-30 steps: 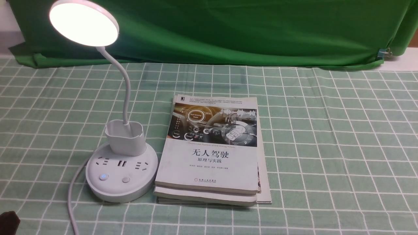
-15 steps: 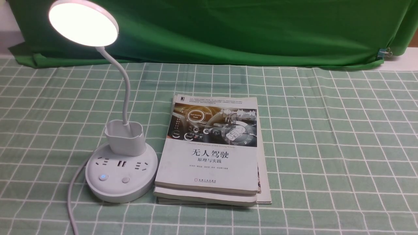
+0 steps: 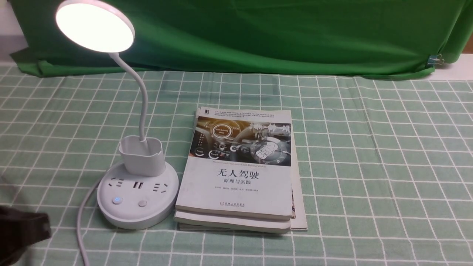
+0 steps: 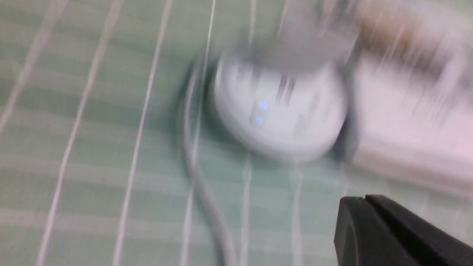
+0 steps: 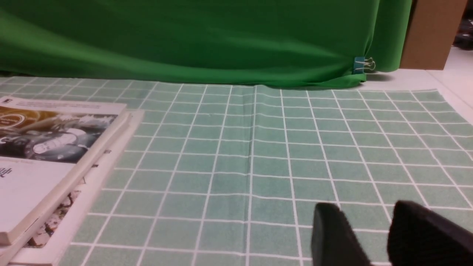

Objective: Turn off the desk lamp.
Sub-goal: Use the left arm to press the button switch on the lamp holder

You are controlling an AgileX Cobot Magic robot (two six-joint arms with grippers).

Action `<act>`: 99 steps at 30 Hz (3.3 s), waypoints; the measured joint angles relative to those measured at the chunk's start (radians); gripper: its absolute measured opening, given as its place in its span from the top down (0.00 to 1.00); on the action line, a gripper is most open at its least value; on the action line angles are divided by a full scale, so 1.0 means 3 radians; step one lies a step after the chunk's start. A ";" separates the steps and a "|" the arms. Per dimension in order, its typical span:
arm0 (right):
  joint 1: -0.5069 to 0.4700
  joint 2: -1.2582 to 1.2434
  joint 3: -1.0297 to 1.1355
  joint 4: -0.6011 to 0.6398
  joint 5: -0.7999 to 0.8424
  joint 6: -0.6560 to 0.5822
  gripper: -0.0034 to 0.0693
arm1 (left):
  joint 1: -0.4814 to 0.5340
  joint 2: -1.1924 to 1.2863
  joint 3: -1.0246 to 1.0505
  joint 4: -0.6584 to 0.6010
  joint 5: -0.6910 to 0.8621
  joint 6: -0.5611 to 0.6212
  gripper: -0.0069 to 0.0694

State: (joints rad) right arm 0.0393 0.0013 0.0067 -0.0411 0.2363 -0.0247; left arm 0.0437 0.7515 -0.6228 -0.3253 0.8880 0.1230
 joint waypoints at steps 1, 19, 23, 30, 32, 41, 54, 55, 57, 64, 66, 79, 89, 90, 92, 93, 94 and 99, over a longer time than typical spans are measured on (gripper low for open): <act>0.0000 0.0000 0.0000 0.0000 0.0000 0.0000 0.62 | 0.0000 0.0194 -0.0102 0.0024 0.0110 0.0042 0.91; 0.0000 0.0000 0.0000 0.0000 0.0000 0.0000 0.62 | -0.1139 0.2510 -0.1345 0.0480 0.0139 0.0098 0.91; 0.0000 0.0000 0.0000 0.0000 0.0000 0.0000 0.62 | -0.1139 0.2823 -0.1528 0.0629 0.0127 0.0078 0.91; 0.0000 0.0000 0.0000 0.0000 0.0000 0.0000 0.62 | -0.1143 0.3133 -0.1631 0.0741 0.0034 0.0050 0.91; 0.0000 0.0000 0.0000 0.0000 0.0000 0.0000 0.62 | -0.1143 0.3229 -0.1633 0.0806 -0.0016 0.0013 0.91; 0.0000 0.0000 0.0000 0.0000 -0.0003 0.0000 0.62 | -0.1143 0.3420 -0.1684 0.0847 -0.0049 0.0000 0.91; 0.0000 0.0000 0.0000 0.0000 -0.0003 0.0000 0.62 | -0.1143 0.3071 -0.1665 0.0829 -0.0072 -0.0001 0.91; 0.0000 0.0000 0.0000 0.0000 -0.0003 0.0000 0.62 | -0.1143 0.3091 -0.1665 0.0825 -0.0076 -0.0001 0.91; 0.0000 0.0000 0.0000 0.0000 -0.0003 0.0000 0.62 | -0.1143 0.3167 -0.1665 0.0817 -0.0076 -0.0003 0.91; 0.0000 0.0000 0.0000 0.0000 -0.0003 0.0000 0.62 | -0.1143 0.3406 -0.1676 0.0799 -0.0057 -0.0007 0.91; 0.0000 0.0000 0.0000 0.0000 -0.0003 0.0000 0.62 | -0.1143 0.3410 -0.1676 0.0799 -0.0055 -0.0007 0.91; 0.0000 0.0000 0.0000 0.0000 -0.0003 0.0000 0.62 | -0.1143 0.2942 -0.1665 0.0781 -0.0009 -0.0007 0.91; 0.0000 0.0000 0.0000 0.0000 -0.0003 0.0000 0.62 | -0.1143 0.3111 -0.1656 0.0774 -0.0026 -0.0007 0.91; 0.0000 0.0000 0.0000 0.0000 -0.0003 0.0000 0.62 | -0.1143 0.3111 -0.1656 0.0774 -0.0028 -0.0007 0.91; 0.0000 0.0000 0.0000 0.0000 -0.0003 0.0000 0.62 | -0.1143 0.3091 -0.1656 0.0778 -0.0041 -0.0007 0.91; 0.0000 0.0000 0.0000 0.0000 -0.0003 0.0000 0.62 | -0.1143 0.3070 -0.1656 0.0778 -0.0041 -0.0007 0.91; 0.0000 0.0000 0.0000 0.0000 -0.0003 0.0000 0.62 | -0.1143 0.3045 -0.1655 0.0778 -0.0038 -0.0007 0.91; 0.0000 0.0000 0.0000 0.0000 -0.0003 0.0000 0.62 | -0.1143 0.2720 -0.1464 0.0751 -0.0129 -0.0007 0.91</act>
State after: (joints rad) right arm 0.0393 0.0013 0.0067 -0.0411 0.2355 -0.0247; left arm -0.2991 1.5674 -1.0620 -0.1001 0.8493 0.1208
